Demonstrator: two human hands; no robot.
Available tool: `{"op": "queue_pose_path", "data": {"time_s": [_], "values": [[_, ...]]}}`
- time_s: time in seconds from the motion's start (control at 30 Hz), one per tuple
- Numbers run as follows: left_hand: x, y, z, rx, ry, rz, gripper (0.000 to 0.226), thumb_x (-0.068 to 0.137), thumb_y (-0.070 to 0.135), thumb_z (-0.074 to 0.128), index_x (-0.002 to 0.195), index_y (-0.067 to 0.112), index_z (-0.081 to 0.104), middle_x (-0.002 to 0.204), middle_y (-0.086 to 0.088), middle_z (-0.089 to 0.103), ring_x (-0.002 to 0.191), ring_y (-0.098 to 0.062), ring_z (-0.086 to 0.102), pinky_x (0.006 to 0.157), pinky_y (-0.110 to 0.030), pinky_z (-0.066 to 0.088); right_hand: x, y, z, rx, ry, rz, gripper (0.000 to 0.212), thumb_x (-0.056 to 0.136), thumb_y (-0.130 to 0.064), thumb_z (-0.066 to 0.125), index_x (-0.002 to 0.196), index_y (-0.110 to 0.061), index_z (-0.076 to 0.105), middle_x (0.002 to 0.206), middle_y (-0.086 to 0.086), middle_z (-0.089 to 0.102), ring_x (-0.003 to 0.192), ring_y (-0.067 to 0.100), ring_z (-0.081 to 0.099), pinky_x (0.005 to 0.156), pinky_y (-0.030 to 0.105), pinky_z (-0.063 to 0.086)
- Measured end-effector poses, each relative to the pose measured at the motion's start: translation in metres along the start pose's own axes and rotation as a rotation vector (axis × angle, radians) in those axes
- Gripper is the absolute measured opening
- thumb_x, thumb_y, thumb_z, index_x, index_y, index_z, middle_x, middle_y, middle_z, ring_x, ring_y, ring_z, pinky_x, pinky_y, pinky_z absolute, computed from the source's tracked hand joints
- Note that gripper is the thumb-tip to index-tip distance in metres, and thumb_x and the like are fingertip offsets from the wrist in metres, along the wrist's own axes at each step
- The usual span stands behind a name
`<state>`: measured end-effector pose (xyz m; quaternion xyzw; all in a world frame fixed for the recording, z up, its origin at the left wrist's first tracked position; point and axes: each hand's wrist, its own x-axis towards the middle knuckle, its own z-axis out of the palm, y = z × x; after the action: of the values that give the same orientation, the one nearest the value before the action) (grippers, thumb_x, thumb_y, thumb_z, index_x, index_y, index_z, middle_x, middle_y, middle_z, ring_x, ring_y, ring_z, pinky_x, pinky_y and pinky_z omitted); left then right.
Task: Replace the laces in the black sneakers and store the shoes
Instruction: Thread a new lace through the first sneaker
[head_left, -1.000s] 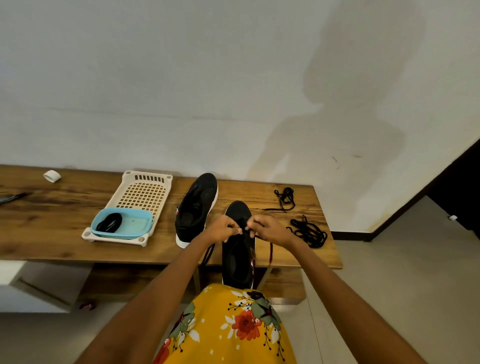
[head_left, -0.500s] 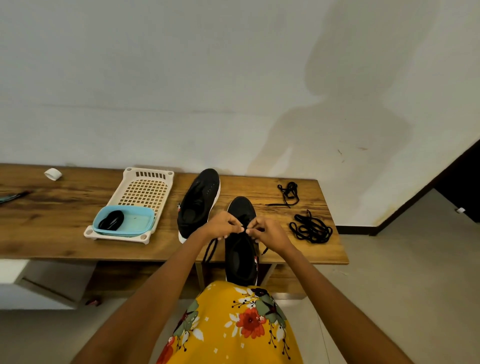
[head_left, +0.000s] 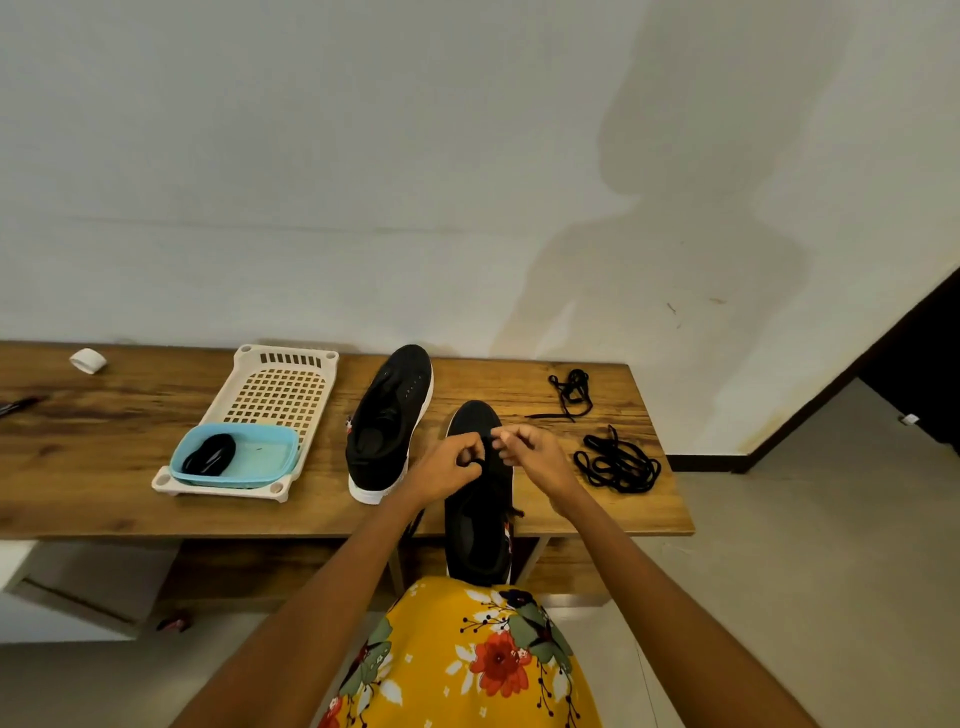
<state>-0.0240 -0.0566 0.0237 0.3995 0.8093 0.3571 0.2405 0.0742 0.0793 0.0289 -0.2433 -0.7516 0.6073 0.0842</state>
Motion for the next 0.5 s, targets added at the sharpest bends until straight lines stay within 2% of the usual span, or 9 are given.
{"op": "queue_pose_path", "data": {"time_s": [0.1,0.2,0.33,0.43,0.5], "values": [[-0.001,-0.001,0.007,0.034,0.075,0.022,0.009,0.082,0.008,0.058,0.089,0.014,0.058,0.071,-0.007,0.053,0.065,-0.014,0.048,0.060,-0.027,0.037,0.003,-0.002,0.001,-0.088,-0.215,0.066,0.023,0.098,-0.009,0.046,0.112,-0.006,0.065,0.084,-0.005,0.063,0.077,0.003,0.059,0.066,0.012,0.049],[-0.005,-0.007,0.014,-0.022,0.192,-0.020,0.008,0.082,0.011,0.061,0.087,0.017,0.059,0.078,-0.005,0.060,0.069,-0.012,0.053,0.061,-0.026,0.040,0.005,-0.001,-0.003,-0.090,-0.302,0.097,0.026,0.096,-0.004,0.049,0.116,-0.006,0.065,0.086,-0.006,0.064,0.078,0.000,0.060,0.068,0.013,0.049],[-0.005,-0.006,0.016,-0.082,0.254,-0.006,0.009,0.081,0.007,0.063,0.089,0.012,0.062,0.086,0.003,0.060,0.073,-0.002,0.053,0.064,-0.015,0.042,0.005,0.003,-0.007,-0.080,-0.281,0.108,0.022,0.094,-0.006,0.055,0.114,-0.003,0.065,0.086,0.001,0.063,0.077,0.002,0.060,0.067,0.013,0.052],[-0.004,-0.002,0.013,-0.260,0.182,-0.069,0.012,0.085,0.001,0.062,0.096,0.006,0.064,0.079,0.002,0.062,0.044,0.000,0.050,0.046,-0.011,0.040,0.003,0.005,-0.003,-0.090,-0.242,0.099,0.017,0.096,-0.008,0.052,0.107,-0.002,0.063,0.084,0.004,0.061,0.074,0.006,0.061,0.063,0.014,0.053],[-0.002,-0.005,0.008,-0.321,0.103,-0.131,0.015,0.087,0.004,0.062,0.101,0.009,0.066,0.067,0.001,0.061,0.033,-0.002,0.045,0.038,-0.013,0.037,0.003,0.006,0.001,-0.008,-0.129,0.127,0.014,0.099,-0.010,0.045,0.105,-0.005,0.056,0.081,0.005,0.060,0.067,0.008,0.062,0.056,0.016,0.052]]}}
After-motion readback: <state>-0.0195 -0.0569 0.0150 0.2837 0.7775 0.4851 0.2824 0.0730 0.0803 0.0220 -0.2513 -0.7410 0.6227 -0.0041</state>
